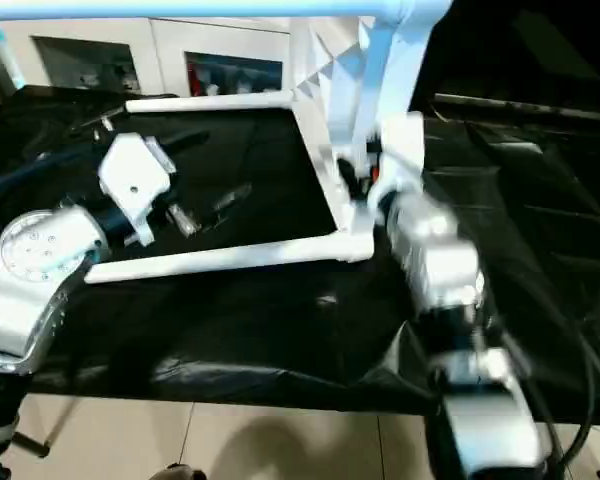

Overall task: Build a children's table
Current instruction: Flip table

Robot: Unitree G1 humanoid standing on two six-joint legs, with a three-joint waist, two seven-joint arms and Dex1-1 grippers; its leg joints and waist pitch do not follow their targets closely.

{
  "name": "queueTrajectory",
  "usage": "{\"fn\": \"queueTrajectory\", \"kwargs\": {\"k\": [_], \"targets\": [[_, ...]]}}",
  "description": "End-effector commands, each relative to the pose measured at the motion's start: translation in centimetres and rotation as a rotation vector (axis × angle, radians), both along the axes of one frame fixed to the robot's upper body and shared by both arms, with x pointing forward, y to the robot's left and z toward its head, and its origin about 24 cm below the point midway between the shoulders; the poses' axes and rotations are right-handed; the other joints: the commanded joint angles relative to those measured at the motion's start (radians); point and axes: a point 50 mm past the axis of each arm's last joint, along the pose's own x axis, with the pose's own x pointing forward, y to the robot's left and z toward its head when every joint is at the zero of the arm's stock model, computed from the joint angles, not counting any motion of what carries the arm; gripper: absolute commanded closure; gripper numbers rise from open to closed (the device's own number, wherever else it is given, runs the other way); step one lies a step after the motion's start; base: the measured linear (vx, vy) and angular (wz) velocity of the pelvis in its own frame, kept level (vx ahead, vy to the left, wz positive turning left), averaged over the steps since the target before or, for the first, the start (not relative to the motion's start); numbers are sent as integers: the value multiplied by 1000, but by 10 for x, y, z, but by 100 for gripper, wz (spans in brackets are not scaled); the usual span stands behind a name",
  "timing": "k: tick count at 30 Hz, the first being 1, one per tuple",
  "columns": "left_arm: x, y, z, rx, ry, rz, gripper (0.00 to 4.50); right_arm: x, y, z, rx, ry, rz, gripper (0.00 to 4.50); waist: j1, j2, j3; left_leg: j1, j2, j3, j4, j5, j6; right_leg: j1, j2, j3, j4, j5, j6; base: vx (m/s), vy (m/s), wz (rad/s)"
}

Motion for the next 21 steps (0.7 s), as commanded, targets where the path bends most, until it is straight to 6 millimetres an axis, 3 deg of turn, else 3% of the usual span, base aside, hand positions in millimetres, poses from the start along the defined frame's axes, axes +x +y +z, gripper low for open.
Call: {"fn": "queueTrajectory", "kwargs": {"k": [1,5,7,8,9,11,16,19,21], "targets": [[-2,-2,8,2,-47,-8,0,3,4,-4,-52,-37,37,64,-2,1,-71,43,11,-4,-65,-169,-67,31,-18,11,-55,-13,-166,0,0,0],[-2,0,8,5,-50,1,0,6,9,-9,-46,-41,54,64,-3,-1,-70,40,9,-4,-64,-169,-58,32,-19,12,-55,-18,-166,0,0,0],[-3,2,8,-9,-44,6,0,7,10,-12,-67,-38,55,64,-5,-8,-71,39,9,-3,-62,-156,-50,33,-18,12,-53,-3,-169,0,0,0],[-3,2,8,-12,-42,5,0,8,10,-14,-76,-38,53,64,-4,-5,-72,38,9,-3,-61,-145,-45,34,-20,12,-51,5,-175,0,0,0],[-4,4,8,-7,-47,18,0,9,9,-17,-83,-28,38,64,-4,-10,-72,38,9,-2,-60,-135,-39,34,-18,12,-50,17,-176,0,0,0],[-6,5,7,-7,-46,20,0,11,8,-19,-91,-26,22,64,-4,-9,-72,39,9,-1,-59,-136,-34,33,-18,12,-50,11,-179,0,0,0],[-12,4,16,-34,-94,-5,0,16,7,-25,-89,-23,4,64,-4,-11,-71,41,11,-2,-59,-161,-45,29,-17,11,-48,2,-185,0,0,0],[-13,3,21,-29,-116,-22,0,17,7,-26,-72,-25,13,91,-3,-10,-69,40,11,-3,-60,-174,-50,29,-17,11,-47,4,-182,0,0,0],[-15,3,27,-22,-148,-28,0,19,5,-27,-75,-20,-6,109,-4,-14,-69,40,11,-3,-60,-192,-52,29,-18,11,-48,-16,-183,0,0,0]]}}
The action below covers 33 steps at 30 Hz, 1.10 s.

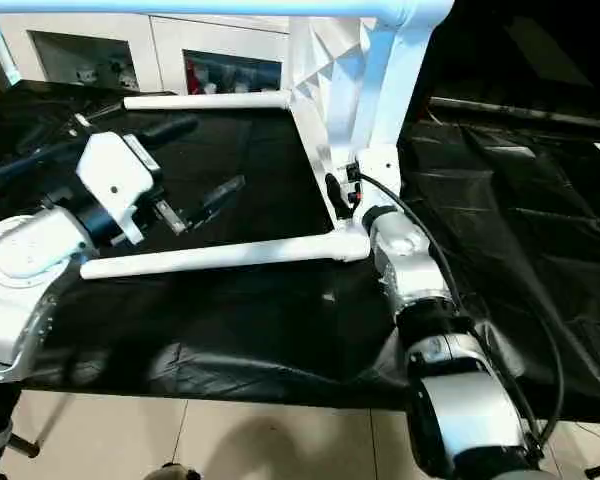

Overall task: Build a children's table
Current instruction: Flip table

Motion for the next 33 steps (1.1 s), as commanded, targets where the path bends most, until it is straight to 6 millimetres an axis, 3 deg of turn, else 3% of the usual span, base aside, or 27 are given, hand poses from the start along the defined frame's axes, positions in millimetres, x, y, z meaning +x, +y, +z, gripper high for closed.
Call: {"fn": "queueTrajectory", "kwargs": {"k": [1,5,10,11,14,15,17,18,20,23,25,26,28,29,31,33], "targets": [[-3,-1,18,-6,-93,-14,0,2,-1,2,7,-2,-1,127,-1,7,-71,41,10,-3,-66,-198,-52,30,-18,11,-57,-25,-182,0,0,0],[-4,3,38,46,-250,26,0,3,-1,1,4,1,9,162,-1,7,-71,39,11,-5,-65,-211,-52,30,-20,11,-59,-52,-171,0,0,0],[-4,6,49,75,-347,62,0,3,-3,0,1,-2,9,197,-1,9,-72,40,12,-5,-65,-207,-58,28,-20,10,-55,-44,-176,0,0,0],[2,14,59,143,-457,160,0,3,-5,-1,1,-7,8,215,-3,12,-71,39,11,-5,-64,-214,-57,27,-18,10,-57,-46,-173,0,0,0],[9,23,65,210,-533,262,0,3,-6,0,1,-12,7,235,-4,16,-73,41,9,-7,-63,-219,-59,27,-17,10,-57,-48,-164,0,0,0],[14,32,71,272,-614,366,0,3,-7,1,-2,-18,7,235,-3,20,-73,41,11,-8,-63,-214,-64,27,-20,10,-54,-44,-171,0,0,0],[16,35,73,289,-639,403,0,3,-8,1,-3,-20,6,245,-3,21,-74,41,11,-9,-62,-213,-66,27,-17,8,-52,-34,-170,0,0,0],[18,40,76,310,-663,457,0,3,-8,1,-3,-21,6,246,-1,34,-74,43,10,-11,-62,-215,-73,24,-18,8,-49,-29,-178,0,0,0],[19,43,78,320,-676,489,0,3,-8,1,-3,-21,6,251,-2,28,-75,43,10,-10,-62,-223,-74,25,-18,7,-50,-21,-187,0,0,0],[17,56,96,304,-781,605,0,3,-10,1,-6,-24,5,252,-2,29,-75,44,10,-11,-61,-233,-75,25,-17,7,-50,-16,-195,0,0,0],[19,60,97,336,-794,624,0,3,-11,1,-6,-26,8,252,0,28,-75,42,9,-12,-61,-229,-71,25,-17,6,-51,-16,-200,0,0,0],[21,61,96,350,-789,621,0,3,-10,1,-7,-29,11,252,1,34,-75,42,9,-13,-62,-231,-73,25,-19,6,-49,-20,-200,0,0,0],[27,64,94,374,-780,631,0,3,-10,2,-10,-35,16,252,1,31,-74,42,9,-12,-63,-244,-76,23,-18,6,-52,-30,-203,0,0,0],[29,66,93,387,-777,642,0,3,-10,3,-10,-39,17,252,0,37,-74,43,8,-12,-63,-252,-80,21,-18,7,-53,-31,-203,0,0,0],[31,68,93,390,-785,664,0,4,-10,5,-10,-46,18,252,1,38,-75,43,8,-14,-63,-253,-82,24,-19,6,-51,-22,-207,0,0,0],[32,70,95,376,-790,683,28,4,-10,7,-12,-55,18,252,2,43,-76,43,9,-14,-62,-245,-81,23,-20,6,-49,-9,-213,0,0,0]]}}
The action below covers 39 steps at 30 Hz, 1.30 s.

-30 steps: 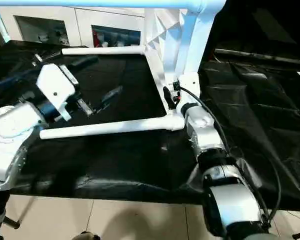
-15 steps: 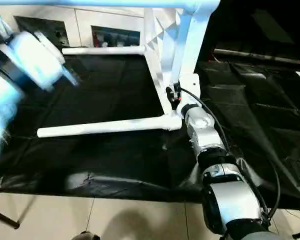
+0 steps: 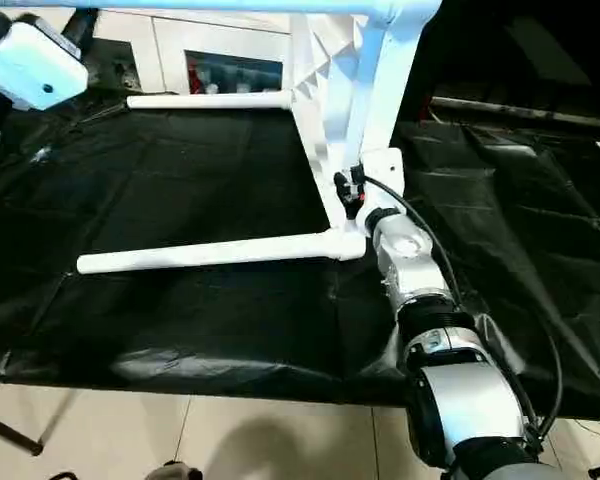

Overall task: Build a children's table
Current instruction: Flip table

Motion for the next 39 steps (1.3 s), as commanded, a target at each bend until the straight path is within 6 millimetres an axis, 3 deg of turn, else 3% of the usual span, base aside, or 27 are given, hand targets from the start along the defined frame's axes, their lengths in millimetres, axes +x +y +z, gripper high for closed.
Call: {"fn": "queueTrajectory", "kwargs": {"k": [1,14,18,25,27,28,29,31,36,39], "targets": [[-1,-2,9,1,-40,0,35,3,-4,11,-22,-39,1,252,-1,32,-81,45,8,-11,-66,-246,-79,25,-18,6,-56,-4,-215,0,0,0],[2,-20,-4,-71,37,-159,154,6,-11,29,-86,-111,26,252,3,30,-79,42,7,-7,-63,-216,-56,29,-19,8,-55,19,-231,0,0,0],[3,-21,-7,-72,58,-169,170,8,-12,33,-94,-121,27,252,6,32,-76,44,9,-7,-65,-258,-60,25,-22,9,-62,-55,-225,0,0,0],[7,-20,-13,-263,166,-267,187,10,-15,52,-158,-177,63,252,11,31,-74,39,7,-4,-64,-231,-47,27,-24,10,-64,-74,-225,0,0,0],[8,-19,-13,-367,194,-295,187,12,-18,65,-172,-206,74,252,12,28,-74,38,7,-2,-63,-222,-38,28,-24,11,-65,-80,-224,0,0,0],[10,-17,-8,-466,210,-326,187,14,-21,84,-182,-250,80,252,13,28,-74,37,6,-1,-61,-215,-29,28,-24,11,-65,-80,-227,0,0,0],[10,-17,-8,-466,210,-326,187,14,-21,84,-182,-250,80,252,13,26,-74,35,6,0,-61,-209,-22,29,-24,11,-66,-83,-227,0,0,0],[10,-15,-2,-551,203,-349,187,16,-25,106,-205,-303,88,252,18,28,-73,34,5,1,-58,-207,-6,28,-26,12,-71,-129,-218,0,0,0],[12,-8,5,-710,178,-375,187,17,-31,140,-244,-380,81,254,20,32,-68,35,5,1,-57,-254,-15,15,-25,11,-85,-259,-188,-10,-2,1],[14,-3,-1,-857,186,-382,187,17,-36,171,-303,-452,67,255,17,33,-63,43,5,0,-57,-336,-37,0,-23,8,-96,-379,-163,-63,-6,4]]}}
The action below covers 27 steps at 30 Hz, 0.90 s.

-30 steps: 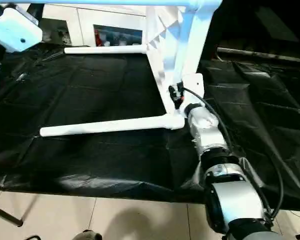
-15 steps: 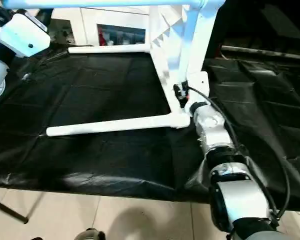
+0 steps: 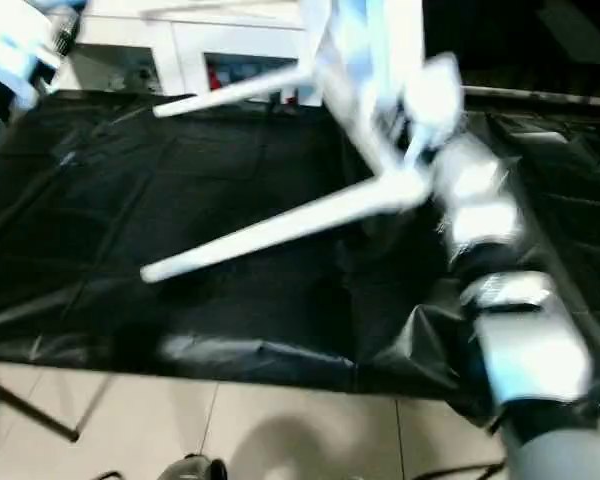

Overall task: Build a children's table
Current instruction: Flip table

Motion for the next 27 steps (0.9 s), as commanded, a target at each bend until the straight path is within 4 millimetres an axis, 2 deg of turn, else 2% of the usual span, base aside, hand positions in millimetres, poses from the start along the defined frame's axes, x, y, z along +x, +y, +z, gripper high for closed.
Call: {"fn": "queueTrajectory", "kwargs": {"k": [1,2,3,4,5,6,7,8,10,13,14,15,16,21,23,24,27], "targets": [[-1,-7,7,-313,-63,-127,187,-2,17,45,-35,-159,61,256,-11,-32,-77,55,6,-6,-55,-348,-46,11,-19,6,-97,-411,-153,-74,-2,5],[-1,-7,4,-345,-52,-130,187,-3,17,54,-48,-182,60,256,-10,-30,-77,55,7,-7,-55,-350,-49,11,-20,5,-97,-411,-150,-74,-2,4],[-1,-7,3,-361,-46,-131,187,-4,16,59,-56,-194,60,256,-14,-29,-75,44,6,-11,-58,-355,-51,14,-19,3,-96,-411,-141,-54,1,-3],[-1,-7,0,-389,-39,-131,187,-5,16,67,-71,-214,62,256,-21,-36,-72,37,5,-14,-63,-371,-57,14,-19,0,-99,-424,-126,-54,1,-3],[-1,-7,-3,-405,-35,-127,187,-6,15,71,-78,-225,63,256,-22,-31,-73,39,6,-17,-64,-383,-64,11,-20,-1,-98,-427,-122,0,0,0],[-2,-7,-5,-416,-29,-118,187,-7,15,76,-83,-239,67,256,-32,-36,-73,39,8,-21,-66,-404,-74,11,-18,-3,-97,-410,-118,0,0,0],[-2,-7,-8,-402,-17,-110,187,-7,15,80,-74,-245,72,256,-36,-43,-75,36,8,-22,-66,-402,-73,14,-17,-4,-95,-376,-120,0,0,0],[-2,-7,-8,-402,-17,-110,187,-7,15,80,-74,-245,72,256,-38,-46,-77,33,8,-22,-66,-388,-70,16,-18,-3,-92,-350,-123,0,0,0],[-2,-7,-11,-409,-1,-108,187,-6,18,79,-90,-237,84,256,-38,-50,-78,27,6,-18,-60,-340,-50,16,-15,-1,-83,-279,-138,0,0,0],[-2,-8,-12,-414,5,-105,187,-5,22,78,-89,-231,106,256,-38,-52,-81,27,6,-15,-54,-323,-37,17,-16,1,-79,-249,-156,0,0,0],[-2,-8,-12,-417,6,-104,187,-5,22,79,-83,-234,106,222,-37,-50,-81,27,5,-14,-52,-311,-33,17,-15,2,-77,-231,-161,0,0,0],[-2,-7,-13,-411,7,-93,187,-5,21,81,-74,-249,99,222,-35,-51,-84,28,5,-11,-48,-279,-22,19,-15,3,-73,-185,-173,0,0,0],[-2,-7,-13,-410,9,-90,187,-6,22,82,-69,-251,115,186,-34,-52,-84,25,4,-9,-45,-248,-12,22,-14,4,-69,-148,-182,0,0,0],[-2,-6,-14,-401,16,-70,187,-8,26,87,-55,-277,161,154,-27,-49,-91,27,4,-5,-36,-144,39,31,-9,5,-52,21,-234,31,0,-2],[-2,-6,-14,-394,20,-67,187,-10,29,89,-50,-294,204,144,-26,-48,-89,30,6,-3,-35,-152,52,30,-9,6,-53,31,-245,0,0,0],[-2,-6,-14,-393,18,-63,188,-10,30,89,-56,-293,215,124,-25,-47,-89,32,7,-4,-35,-155,55,31,-8,6,-52,30,-250,0,0,0],[-3,-8,-13,-380,17,-62,190,-12,35,86,-80,-297,258,110,-26,-49,-87,32,7,-4,-37,-170,51,32,-9,5,-55,-1,-251,0,0,0]]}}
